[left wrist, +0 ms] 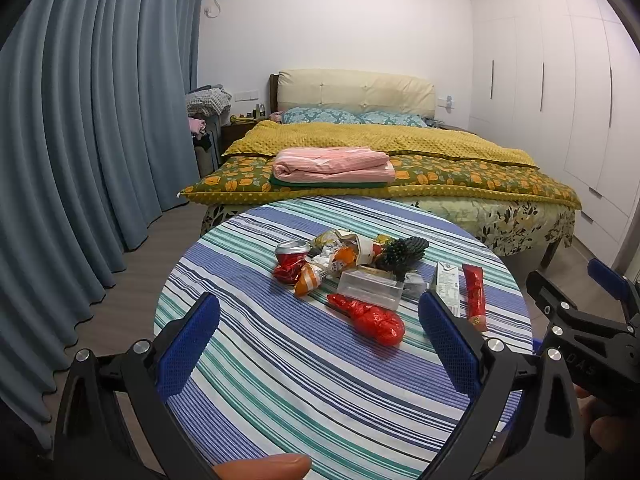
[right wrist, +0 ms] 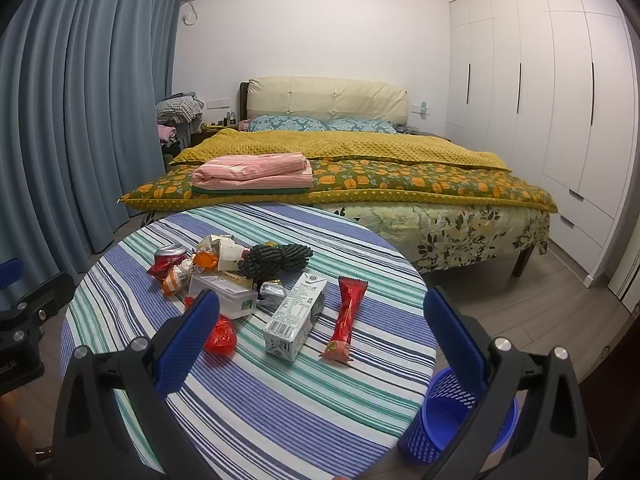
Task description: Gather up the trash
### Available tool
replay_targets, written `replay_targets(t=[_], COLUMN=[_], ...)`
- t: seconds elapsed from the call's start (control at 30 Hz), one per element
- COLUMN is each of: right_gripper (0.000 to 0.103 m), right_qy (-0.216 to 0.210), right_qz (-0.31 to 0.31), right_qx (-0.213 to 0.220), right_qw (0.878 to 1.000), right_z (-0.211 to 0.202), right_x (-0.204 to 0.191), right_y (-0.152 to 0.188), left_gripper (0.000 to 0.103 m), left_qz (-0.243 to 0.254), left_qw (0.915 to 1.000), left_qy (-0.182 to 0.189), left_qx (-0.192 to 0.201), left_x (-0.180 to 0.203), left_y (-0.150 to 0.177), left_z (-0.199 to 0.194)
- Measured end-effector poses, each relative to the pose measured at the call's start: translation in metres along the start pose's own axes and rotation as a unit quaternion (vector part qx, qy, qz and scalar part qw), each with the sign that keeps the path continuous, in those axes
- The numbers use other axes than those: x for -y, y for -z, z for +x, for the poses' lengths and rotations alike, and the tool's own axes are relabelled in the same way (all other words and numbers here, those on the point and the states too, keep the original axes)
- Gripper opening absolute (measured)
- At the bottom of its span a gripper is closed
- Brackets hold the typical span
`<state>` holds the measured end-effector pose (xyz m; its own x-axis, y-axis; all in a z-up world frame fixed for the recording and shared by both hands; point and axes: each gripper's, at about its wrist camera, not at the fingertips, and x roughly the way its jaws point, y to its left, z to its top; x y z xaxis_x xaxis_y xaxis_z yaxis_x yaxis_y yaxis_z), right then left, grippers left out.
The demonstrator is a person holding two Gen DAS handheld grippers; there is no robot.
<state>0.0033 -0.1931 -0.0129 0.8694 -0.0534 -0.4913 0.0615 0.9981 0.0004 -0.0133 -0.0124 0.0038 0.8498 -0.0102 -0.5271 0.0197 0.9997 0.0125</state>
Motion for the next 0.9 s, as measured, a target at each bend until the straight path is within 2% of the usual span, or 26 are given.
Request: replay_targets(t=[0.9], right_gripper=[0.099], right_qy=[0.001], right_qz=[0.0], right_qx=[0.001], right_qw=[1.0], right_z=[-0.0004], right_x=[-0.0027], right_y=[0.0027], left_gripper=[0.098], left_qz=[0.0], left_qw=[1.0], left_qy=[0.003], left_qx=[-0.002], left_x=[0.0], left_y=[0.0015], left_z=[-0.0005])
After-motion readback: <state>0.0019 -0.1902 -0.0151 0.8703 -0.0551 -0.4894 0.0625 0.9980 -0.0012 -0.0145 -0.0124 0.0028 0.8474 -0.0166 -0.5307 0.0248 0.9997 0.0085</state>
